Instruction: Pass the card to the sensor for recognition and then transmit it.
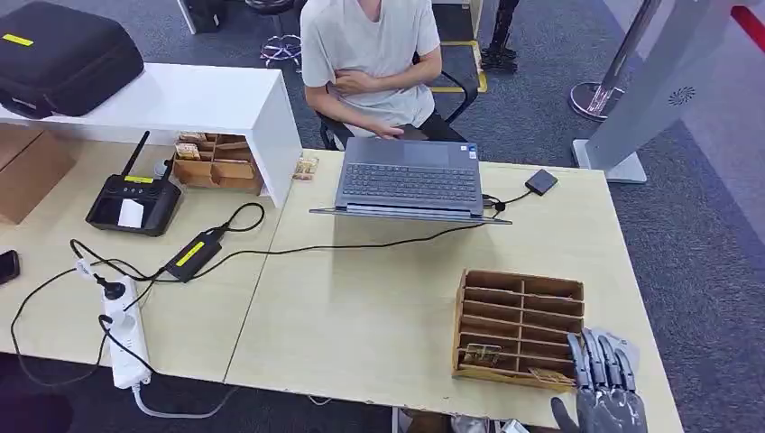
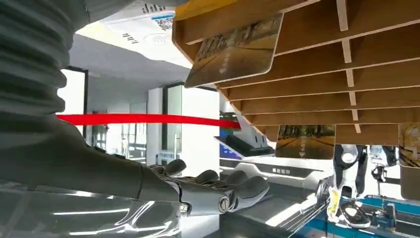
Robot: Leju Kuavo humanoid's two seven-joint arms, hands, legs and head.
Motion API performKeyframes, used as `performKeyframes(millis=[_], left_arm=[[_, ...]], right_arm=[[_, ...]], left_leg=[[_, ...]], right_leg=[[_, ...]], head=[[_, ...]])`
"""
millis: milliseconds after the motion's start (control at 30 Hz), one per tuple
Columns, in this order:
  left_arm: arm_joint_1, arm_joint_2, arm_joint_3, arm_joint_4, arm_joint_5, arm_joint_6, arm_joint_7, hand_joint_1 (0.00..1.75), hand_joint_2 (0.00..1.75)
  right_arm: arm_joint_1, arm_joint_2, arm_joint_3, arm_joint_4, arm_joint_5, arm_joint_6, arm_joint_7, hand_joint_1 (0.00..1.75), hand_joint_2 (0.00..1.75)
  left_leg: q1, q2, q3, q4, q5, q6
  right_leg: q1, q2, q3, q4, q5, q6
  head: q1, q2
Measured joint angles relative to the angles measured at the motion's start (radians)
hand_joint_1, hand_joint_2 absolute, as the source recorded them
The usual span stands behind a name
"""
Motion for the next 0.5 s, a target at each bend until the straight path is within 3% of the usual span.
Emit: performKeyframes(millis=[367,400,500], left_arm=[[0.000,0.000,0.000,0.000,0.000,0.000,-0.001,0.00,1.75],[0.000,0.000,0.000,0.000,0.001,0.000,-0.001,0.00,1.75],[0.000,0.000,0.000,0.000,0.002,0.000,-0.002,0.00,1.75]], right_arm=[[0.000,0.000,0.001,0.002,-0.001,0.000,0.000,0.00,1.75],[0.000,0.000,0.001,0.003,-0.002,0.000,0.000,1.68,1.75],[0.000,0.000,0.002,0.008,-0.006,0.000,0.006,1.75,1.75]], left_leg=[[0.000,0.000,0.000,0.000,0.000,0.000],[0.000,0.000,0.000,0.000,0.000,0.000],[0.000,0.000,0.000,0.000,0.000,0.000]], right_leg=[[0.000,0.000,0.000,0.000,0.000,0.000],[0.000,0.000,0.000,0.000,0.000,0.000],[0.000,0.000,0.000,0.000,0.000,0.000]], head=[[0.000,0.000],[0.000,0.000],[0.000,0.000]])
